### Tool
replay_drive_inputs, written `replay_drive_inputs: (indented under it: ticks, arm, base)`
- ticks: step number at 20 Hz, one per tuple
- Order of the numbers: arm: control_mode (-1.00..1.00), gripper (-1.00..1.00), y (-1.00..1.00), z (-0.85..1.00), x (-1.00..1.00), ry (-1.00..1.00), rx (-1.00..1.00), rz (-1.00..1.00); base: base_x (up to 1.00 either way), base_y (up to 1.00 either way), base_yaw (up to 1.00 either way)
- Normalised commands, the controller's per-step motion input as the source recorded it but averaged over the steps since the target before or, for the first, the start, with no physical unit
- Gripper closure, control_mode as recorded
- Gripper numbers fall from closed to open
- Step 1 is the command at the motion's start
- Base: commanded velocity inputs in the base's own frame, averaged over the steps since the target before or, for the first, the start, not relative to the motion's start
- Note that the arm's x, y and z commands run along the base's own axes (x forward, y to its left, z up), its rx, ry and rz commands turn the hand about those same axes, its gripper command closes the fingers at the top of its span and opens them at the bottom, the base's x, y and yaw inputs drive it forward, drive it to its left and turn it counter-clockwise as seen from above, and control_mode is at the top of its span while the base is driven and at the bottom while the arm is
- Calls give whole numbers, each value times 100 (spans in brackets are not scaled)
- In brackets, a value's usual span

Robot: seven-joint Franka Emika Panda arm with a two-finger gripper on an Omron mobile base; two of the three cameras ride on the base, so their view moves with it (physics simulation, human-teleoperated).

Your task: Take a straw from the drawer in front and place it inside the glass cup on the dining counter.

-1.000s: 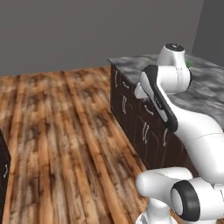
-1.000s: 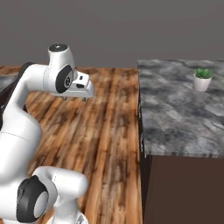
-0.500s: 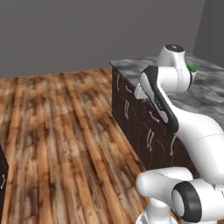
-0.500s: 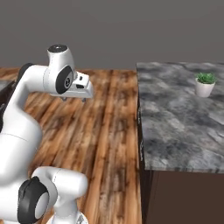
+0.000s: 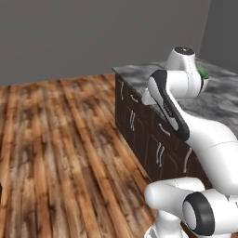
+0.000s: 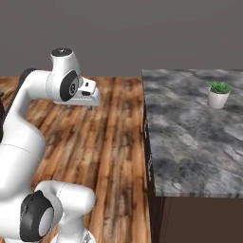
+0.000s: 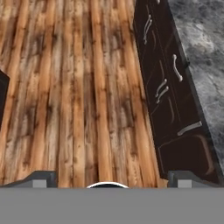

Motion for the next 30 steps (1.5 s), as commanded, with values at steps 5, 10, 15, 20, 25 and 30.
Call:
replay_drive_inputs:
  ticks: [5,10,15,20,25,30]
  arm:
    - [100,-100,0,0,0,0,0,0]
    - [100,-100,0,0,0,0,0,0]
    - [100,-100,0,0,0,0,0,0]
    - [100,-100,0,0,0,0,0,0]
    - [100,-100,0,0,0,0,0,0]
    - [-100,-100,36,-52,-2,12,-27,14]
  base:
    - [41,0,-34]
    - [43,0,-38]
    - [50,14,-31]
    - [47,7,-9]
    - [4,-1,0]
    - [-2,8,1]
